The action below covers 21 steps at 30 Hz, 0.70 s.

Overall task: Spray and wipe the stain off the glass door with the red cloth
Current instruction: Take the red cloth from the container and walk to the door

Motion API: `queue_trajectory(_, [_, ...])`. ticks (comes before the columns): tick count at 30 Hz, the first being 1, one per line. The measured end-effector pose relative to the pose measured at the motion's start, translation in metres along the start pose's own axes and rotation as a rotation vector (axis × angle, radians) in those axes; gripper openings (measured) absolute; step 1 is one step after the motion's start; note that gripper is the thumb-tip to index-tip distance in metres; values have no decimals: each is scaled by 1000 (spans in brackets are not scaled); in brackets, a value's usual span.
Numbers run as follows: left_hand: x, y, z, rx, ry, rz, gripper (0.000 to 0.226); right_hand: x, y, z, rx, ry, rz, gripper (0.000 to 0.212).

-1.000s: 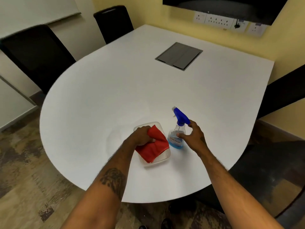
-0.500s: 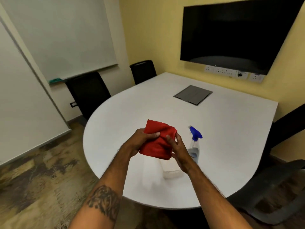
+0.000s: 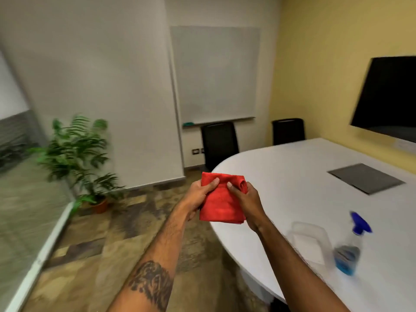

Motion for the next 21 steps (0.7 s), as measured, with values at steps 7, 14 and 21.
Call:
queue_trajectory(7, [106, -99, -43, -132, -38, -376, 45, -133, -44, 16, 19, 81, 351, 31])
queue_trajectory(14, [186, -240, -61, -250, 24, -785, 27, -248, -128, 10, 45, 106, 578, 21])
queue_trajectory(21, [254, -416, -90, -334, 192, -1156, 29, -357, -258, 11, 114, 78, 828, 27])
Point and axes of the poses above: each hand's wrist, its own y-axis towards the middle knuckle, its own x-axis out of the back of the hand, z = x × y, the point moved 9 cm from there along y, towards the middle knuckle, and after that the axes turned 5 degrees about -x, right-handed, at the moved point
